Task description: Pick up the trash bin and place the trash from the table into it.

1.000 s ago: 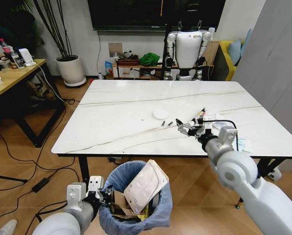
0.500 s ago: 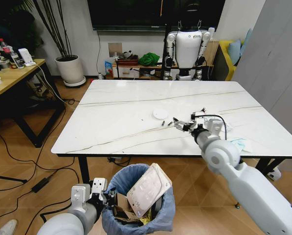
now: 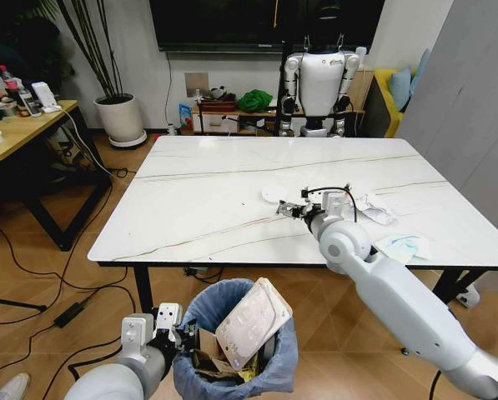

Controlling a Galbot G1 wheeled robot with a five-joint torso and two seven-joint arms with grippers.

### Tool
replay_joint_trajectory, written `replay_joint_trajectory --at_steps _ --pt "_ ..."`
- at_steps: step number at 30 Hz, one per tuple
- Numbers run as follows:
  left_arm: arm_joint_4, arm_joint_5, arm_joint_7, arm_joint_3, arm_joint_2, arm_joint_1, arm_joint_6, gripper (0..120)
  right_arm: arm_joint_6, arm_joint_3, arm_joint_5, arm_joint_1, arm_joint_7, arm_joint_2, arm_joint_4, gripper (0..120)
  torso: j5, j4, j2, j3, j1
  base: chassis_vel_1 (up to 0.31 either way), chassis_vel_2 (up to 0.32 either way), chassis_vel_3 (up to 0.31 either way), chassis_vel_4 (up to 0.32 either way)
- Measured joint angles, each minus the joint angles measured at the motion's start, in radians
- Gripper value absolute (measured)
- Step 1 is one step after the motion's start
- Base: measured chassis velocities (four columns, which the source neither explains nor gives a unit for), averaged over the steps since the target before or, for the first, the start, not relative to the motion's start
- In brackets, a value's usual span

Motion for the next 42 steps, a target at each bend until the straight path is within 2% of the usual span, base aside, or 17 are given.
replay_joint_trajectory --at_steps 10,17,29,42 --pt "0.0 0.007 0.005 -0.005 -0.004 0.001 0.0 0 0.0 -0.01 0.098 0.036 0.059 0.048 -0.071 88 -0.0001 0.0 0.0 0.0 0.0 0.0 0.0 0.0 0.0" --pt "-0.001 0.008 0.009 -0.006 -0.004 0.0 0.0 0 0.002 -0.012 0.106 0.046 0.073 0.064 -0.107 87 -0.0001 0.0001 0.0 0.0 0.0 0.0 0.0 0.0 0.0" --pt "-0.002 0.019 0.02 -0.006 -0.009 0.001 0.0 0 0.004 -0.02 0.1 0.056 0.074 0.062 -0.14 62 -0.0002 0.0 0.0 0.0 0.0 0.0 0.0 0.0 0.0" --pt "0.002 0.02 0.025 -0.004 -0.015 -0.006 0.0 0 0.003 -0.052 0.106 0.075 0.082 0.056 -0.135 57 0.0001 0.0001 0.0 0.0 0.0 0.0 0.0 0.0 0.0"
